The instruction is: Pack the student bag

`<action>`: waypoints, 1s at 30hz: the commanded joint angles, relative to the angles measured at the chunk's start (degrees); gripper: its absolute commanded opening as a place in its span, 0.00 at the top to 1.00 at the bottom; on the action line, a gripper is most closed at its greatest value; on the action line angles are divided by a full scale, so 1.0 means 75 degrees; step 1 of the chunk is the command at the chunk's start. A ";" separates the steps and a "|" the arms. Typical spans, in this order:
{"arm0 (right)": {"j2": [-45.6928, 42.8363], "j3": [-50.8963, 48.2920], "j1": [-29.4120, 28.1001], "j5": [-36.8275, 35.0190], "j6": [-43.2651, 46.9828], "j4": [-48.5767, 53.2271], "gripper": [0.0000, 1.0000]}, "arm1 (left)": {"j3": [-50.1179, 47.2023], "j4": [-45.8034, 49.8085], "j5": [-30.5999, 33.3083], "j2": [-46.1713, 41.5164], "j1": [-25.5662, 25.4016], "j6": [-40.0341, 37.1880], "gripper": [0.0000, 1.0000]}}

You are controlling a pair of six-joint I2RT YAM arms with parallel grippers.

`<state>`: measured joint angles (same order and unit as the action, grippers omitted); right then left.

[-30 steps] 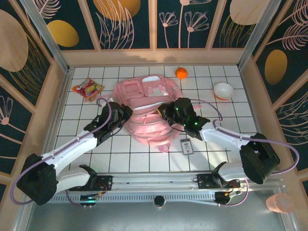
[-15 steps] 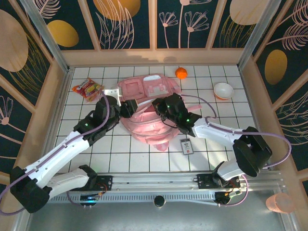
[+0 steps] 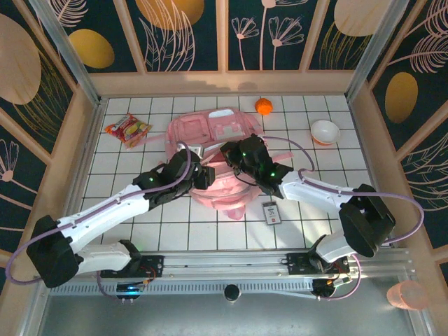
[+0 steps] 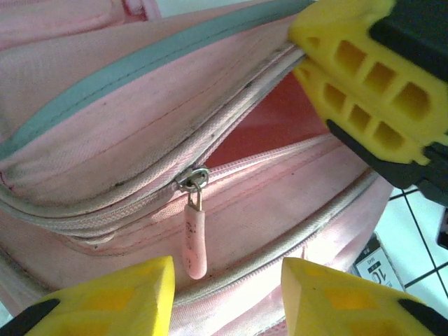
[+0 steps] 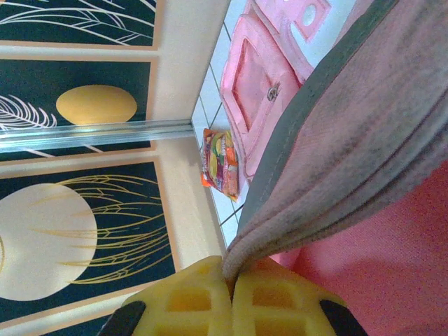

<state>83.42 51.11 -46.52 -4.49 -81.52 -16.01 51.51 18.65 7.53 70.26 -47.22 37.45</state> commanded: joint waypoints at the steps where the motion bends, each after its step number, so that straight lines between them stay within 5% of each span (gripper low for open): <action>1: -0.0113 0.0404 -0.0057 -0.0210 0.0158 -0.0454 1.00 | 0.0234 -0.0003 0.0517 0.0223 -0.0036 0.0397 0.58; 8: -0.0036 0.0480 -0.0084 0.0011 0.0236 -0.0540 1.00 | 0.0180 -0.0357 0.1233 0.0617 -0.0041 0.0523 0.57; 14: -0.0336 0.0437 0.0054 0.0285 0.0591 -0.0083 1.00 | -0.0144 -0.0353 0.1869 0.0559 0.0051 0.0788 1.00; 22: -0.1151 -0.0004 0.1096 0.2204 0.1472 0.0373 1.00 | -0.0853 -0.0214 0.1472 -0.0440 0.1158 0.0156 1.00; 30: -0.1193 0.0668 0.2156 0.4265 0.2646 0.1367 1.00 | -0.1022 -0.0646 0.1183 -0.0626 0.1549 -0.0608 1.00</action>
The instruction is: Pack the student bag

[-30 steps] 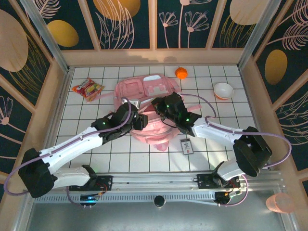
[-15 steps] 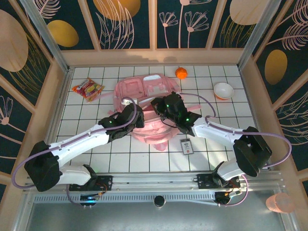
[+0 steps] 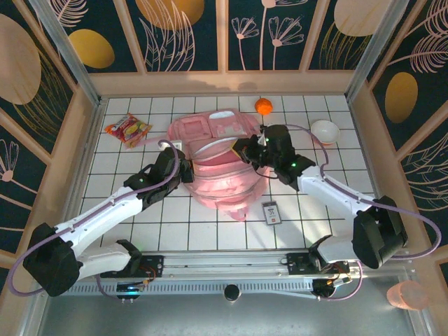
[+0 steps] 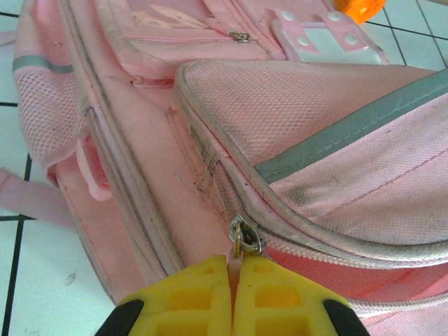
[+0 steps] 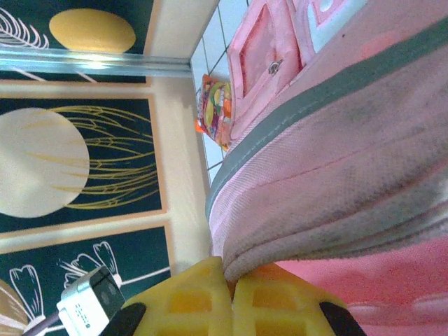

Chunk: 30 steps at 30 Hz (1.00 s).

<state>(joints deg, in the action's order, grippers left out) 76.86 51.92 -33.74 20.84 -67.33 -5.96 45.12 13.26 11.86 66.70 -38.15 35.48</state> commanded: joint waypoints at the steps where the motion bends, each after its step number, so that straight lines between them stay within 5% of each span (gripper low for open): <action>1: -0.0241 0.0696 0.0615 0.1251 0.0865 0.0147 1.00 | -0.0230 -0.0020 0.0609 -0.0161 0.0390 -0.0417 1.00; 11: -0.0019 0.1338 0.1251 0.3089 0.1252 0.0709 1.00 | -0.1082 -0.2339 0.0997 -0.0149 0.0643 -0.2526 1.00; 16: 0.0124 0.1385 0.1260 0.2776 0.1151 0.0711 1.00 | -0.0824 -0.2502 -0.0392 -0.0171 0.0634 -0.3637 0.55; 20: 0.0244 0.1363 0.1191 0.2516 0.0947 0.0429 1.00 | -0.0858 -0.2794 -0.2628 -0.0808 0.0636 -0.5197 0.26; 22: 0.0330 0.1386 0.1069 0.2421 0.0875 0.0330 1.00 | -0.0936 -0.2932 -0.3824 -0.1105 0.0634 -0.6065 0.24; 24: 0.0412 0.1415 0.0931 0.2328 0.0784 0.0208 1.00 | -0.0707 -0.2811 -0.4059 -0.1021 0.0597 -0.6391 0.25; 30: 0.0742 0.1484 0.0394 0.2180 0.0514 -0.0167 1.00 | 0.0236 -0.2553 -0.2732 0.0158 0.0107 -0.7124 0.27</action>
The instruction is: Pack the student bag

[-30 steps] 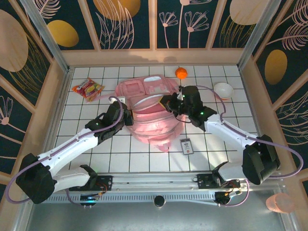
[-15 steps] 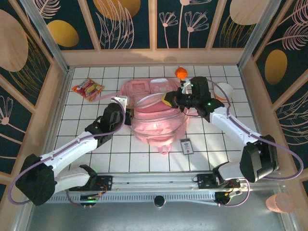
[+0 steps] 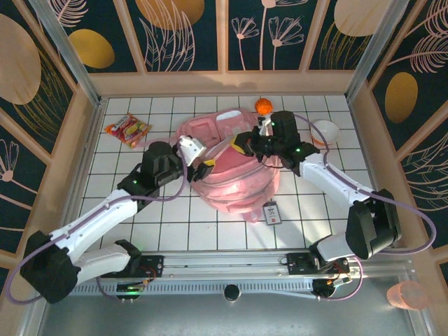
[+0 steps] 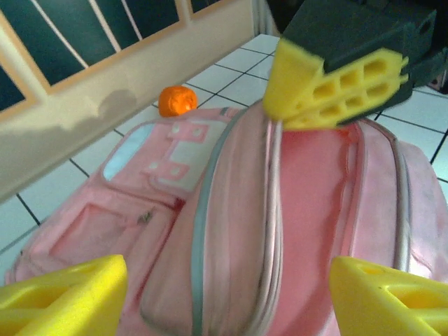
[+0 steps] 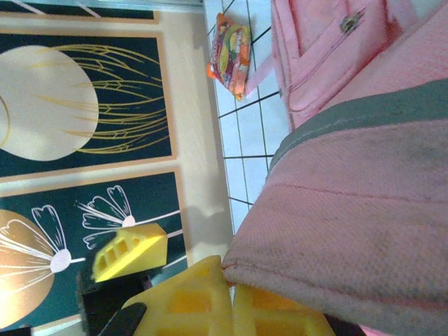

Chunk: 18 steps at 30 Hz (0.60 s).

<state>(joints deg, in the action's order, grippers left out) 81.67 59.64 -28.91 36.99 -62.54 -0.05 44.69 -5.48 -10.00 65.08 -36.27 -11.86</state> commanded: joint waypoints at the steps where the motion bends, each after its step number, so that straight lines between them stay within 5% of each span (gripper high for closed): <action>1: 0.0158 0.0485 -0.0282 0.0025 -0.0135 -0.0971 1.00 | 0.0311 -0.0260 0.0215 0.0551 -0.0169 -0.0833 0.27; 5: 0.0270 0.0654 -0.0469 0.0047 -0.0091 -0.0947 1.00 | 0.0448 -0.0666 0.0326 0.1197 -0.0240 -0.0730 0.32; 7: 0.0242 0.0762 -0.0471 0.0038 0.0045 -0.0723 1.00 | 0.0505 -0.0835 0.0721 0.1382 -0.0256 -0.0609 0.45; 9: 0.0136 0.0959 -0.0385 -0.0089 0.0476 0.0078 0.85 | 0.0465 -0.1118 0.1377 0.1351 -0.0260 -0.0311 0.75; 12: -0.0227 0.1356 -0.0209 -0.0973 0.1585 0.2133 0.45 | 0.0475 -0.1084 0.2199 0.1103 -0.0261 0.0013 0.98; 14: -0.0509 0.1564 -0.0032 -0.1973 0.2279 0.3682 0.34 | 0.0657 -0.0645 0.2479 0.1003 -0.0239 0.0123 1.00; 18: -0.1035 0.1283 0.0176 -0.3531 0.3066 0.5965 0.32 | 0.1160 0.0374 0.2828 0.0963 -0.0247 0.0621 1.00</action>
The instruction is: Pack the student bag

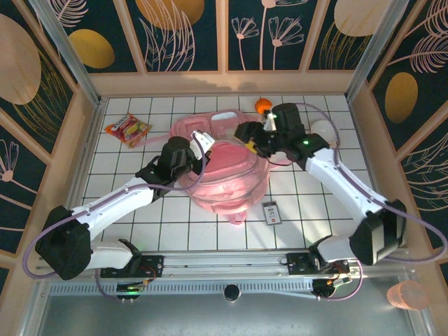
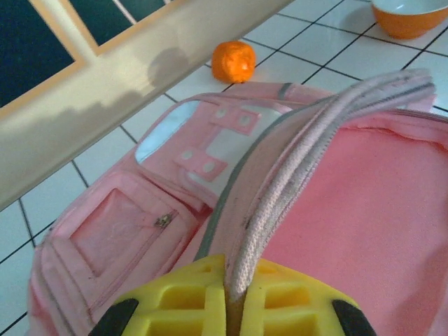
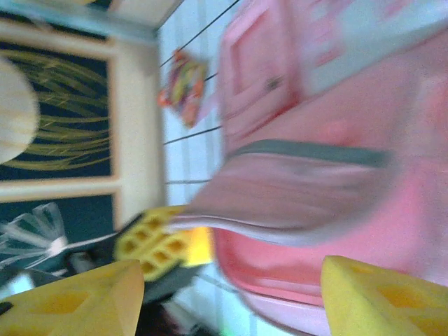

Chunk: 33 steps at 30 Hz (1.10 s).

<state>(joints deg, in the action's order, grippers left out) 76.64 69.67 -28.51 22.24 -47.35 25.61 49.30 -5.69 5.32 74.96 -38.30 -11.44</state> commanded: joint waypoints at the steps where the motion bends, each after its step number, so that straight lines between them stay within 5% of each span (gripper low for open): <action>1: -0.0445 -0.0205 0.0128 -0.1811 0.1123 0.2892 0.32 | 0.0587 0.0480 0.0829 -0.0389 0.0034 0.0671 1.00; 5: -0.0703 -0.1321 0.0088 -0.2264 0.1186 0.4099 0.31 | 0.0546 0.0403 0.1029 -0.0545 0.0074 0.1101 1.00; 9: -0.1154 -0.2573 -0.0168 -0.1793 0.1218 0.3733 0.27 | 0.0453 0.0213 0.1093 -0.0552 0.0126 0.1526 1.00; 12: -0.1122 -0.3053 -0.0506 -0.1593 0.1479 0.3410 0.01 | 0.0453 0.0105 0.1101 -0.0525 0.0138 0.1677 1.00; 19: -0.0063 -0.3316 -0.1300 -0.1980 0.2116 0.2922 0.01 | 0.0572 -0.0049 0.1044 -0.0456 0.0161 0.1750 1.00; 33: 0.1408 -0.3393 -0.1143 -0.2568 0.2581 0.2190 0.15 | 0.0446 -0.0120 0.0919 -0.0514 0.0173 0.1971 1.00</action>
<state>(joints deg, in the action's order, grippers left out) 85.56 45.30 -37.82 4.75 -29.47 43.55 51.03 -1.04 10.96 72.99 -37.78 0.91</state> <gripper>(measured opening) 0.858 0.055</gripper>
